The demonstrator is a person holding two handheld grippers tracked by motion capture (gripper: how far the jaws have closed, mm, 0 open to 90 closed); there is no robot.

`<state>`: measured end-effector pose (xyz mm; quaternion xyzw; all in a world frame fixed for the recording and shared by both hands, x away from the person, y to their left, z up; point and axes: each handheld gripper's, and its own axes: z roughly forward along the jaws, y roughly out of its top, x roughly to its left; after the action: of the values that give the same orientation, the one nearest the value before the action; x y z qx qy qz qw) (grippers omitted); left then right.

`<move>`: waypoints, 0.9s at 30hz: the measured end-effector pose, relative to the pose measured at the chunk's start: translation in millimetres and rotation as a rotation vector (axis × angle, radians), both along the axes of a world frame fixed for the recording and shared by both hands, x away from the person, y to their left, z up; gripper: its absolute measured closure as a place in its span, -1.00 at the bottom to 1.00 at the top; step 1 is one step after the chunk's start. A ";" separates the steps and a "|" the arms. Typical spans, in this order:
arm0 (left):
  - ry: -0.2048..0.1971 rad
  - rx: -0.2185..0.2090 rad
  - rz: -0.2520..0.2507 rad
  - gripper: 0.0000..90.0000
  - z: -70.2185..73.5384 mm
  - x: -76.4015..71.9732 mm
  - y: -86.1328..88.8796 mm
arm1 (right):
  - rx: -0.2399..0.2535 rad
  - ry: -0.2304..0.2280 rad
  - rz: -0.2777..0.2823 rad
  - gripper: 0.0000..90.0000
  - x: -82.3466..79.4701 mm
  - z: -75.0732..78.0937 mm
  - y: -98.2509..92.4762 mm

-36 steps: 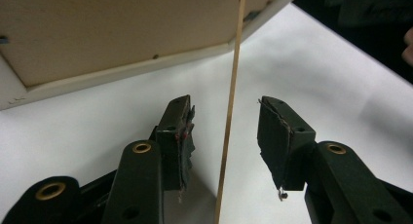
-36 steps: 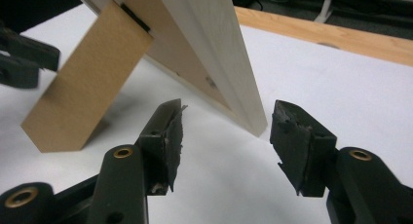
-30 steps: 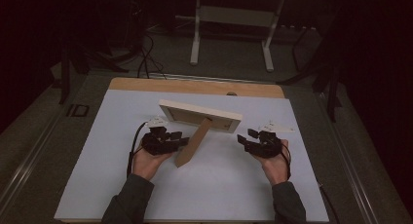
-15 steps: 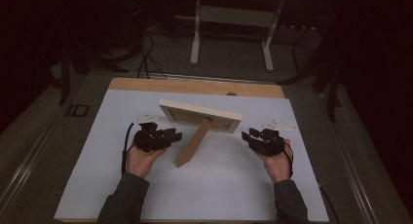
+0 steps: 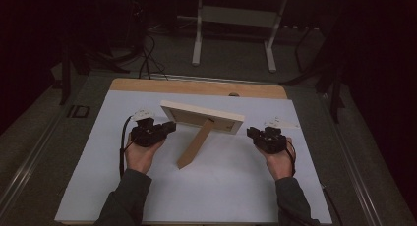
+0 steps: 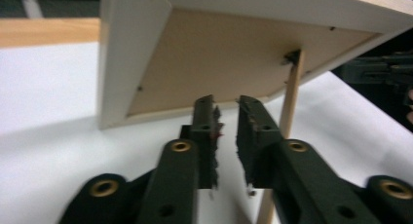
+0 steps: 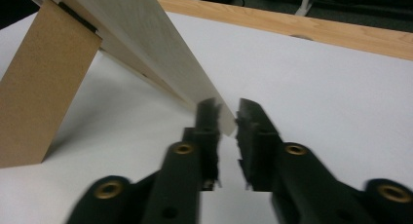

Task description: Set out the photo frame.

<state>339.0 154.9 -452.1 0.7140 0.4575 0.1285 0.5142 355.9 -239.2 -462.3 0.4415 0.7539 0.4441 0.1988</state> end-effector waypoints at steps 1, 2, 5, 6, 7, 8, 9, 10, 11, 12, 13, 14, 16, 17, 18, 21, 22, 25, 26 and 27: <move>-0.009 0.008 0.006 0.91 1.2 0.3 -0.8 | 0.001 -0.003 -0.003 0.89 0.4 0.1 0.8; -0.015 0.011 0.009 0.99 2.4 0.6 -1.6 | 0.002 -0.006 -0.005 0.97 1.1 0.3 2.0; -0.018 0.020 0.007 1.00 5.5 3.2 -4.5 | -0.022 -0.004 -0.010 1.00 5.1 0.5 6.8; -0.021 0.023 0.009 1.00 6.6 4.2 -5.3 | -0.033 -0.002 -0.013 1.00 6.5 0.5 8.8; -0.020 0.023 0.009 1.00 7.8 5.4 -5.7 | -0.038 0.000 -0.011 1.00 7.9 0.5 10.6; -0.021 0.018 0.014 1.00 8.8 6.4 -6.6 | -0.040 0.001 -0.012 1.00 8.9 0.9 12.6; -0.019 0.020 0.016 1.00 9.9 7.5 -7.4 | -0.041 -0.001 -0.011 1.00 10.0 1.5 14.0; -0.019 0.019 0.017 1.00 10.7 8.4 -8.4 | -0.037 -0.002 -0.010 1.00 10.9 2.2 15.4; -0.020 0.020 0.017 1.00 11.3 9.1 -9.4 | -0.032 -0.004 -0.010 1.00 11.9 3.0 16.6; -0.022 0.021 0.019 1.00 11.9 9.5 -10.4 | -0.025 -0.005 -0.009 1.00 12.8 3.7 17.4; -0.025 0.021 0.019 1.00 12.4 10.0 -11.2 | -0.018 -0.006 -0.008 1.00 13.6 4.2 18.2; -0.025 0.023 0.023 1.00 12.9 10.3 -11.9 | -0.017 -0.008 -0.003 1.00 14.5 4.2 19.0; -0.026 0.023 0.031 1.00 13.7 11.3 -13.4 | -0.020 -0.010 0.004 1.00 15.9 3.7 20.6; -0.027 0.021 0.033 1.00 14.0 12.0 -14.1 | -0.019 -0.011 0.004 1.00 16.6 3.7 21.1; -0.024 0.019 0.032 1.00 14.4 12.9 -14.8 | -0.017 -0.009 0.005 1.00 17.3 4.0 21.3; -0.027 0.024 0.031 1.00 16.2 14.6 -17.3 | -0.003 -0.011 0.008 1.00 19.9 5.2 22.1; -0.029 0.025 0.031 1.00 16.9 15.0 -18.4 | 0.001 -0.011 0.007 1.00 20.9 5.7 22.2; -0.031 0.029 0.032 1.00 18.2 16.5 -21.4 | 0.014 -0.012 0.007 1.00 23.7 7.0 22.1; -0.030 0.032 0.031 1.00 18.5 17.1 -22.0 | 0.015 -0.011 0.007 1.00 24.4 7.5 22.1; -0.030 0.032 0.031 1.00 18.5 17.1 -22.0 | 0.015 -0.011 0.007 1.00 24.4 7.5 22.1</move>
<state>356.1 133.0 -433.6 0.7129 0.4587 0.1545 0.5074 380.4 -217.1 -454.8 0.4379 0.7509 0.4529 0.1979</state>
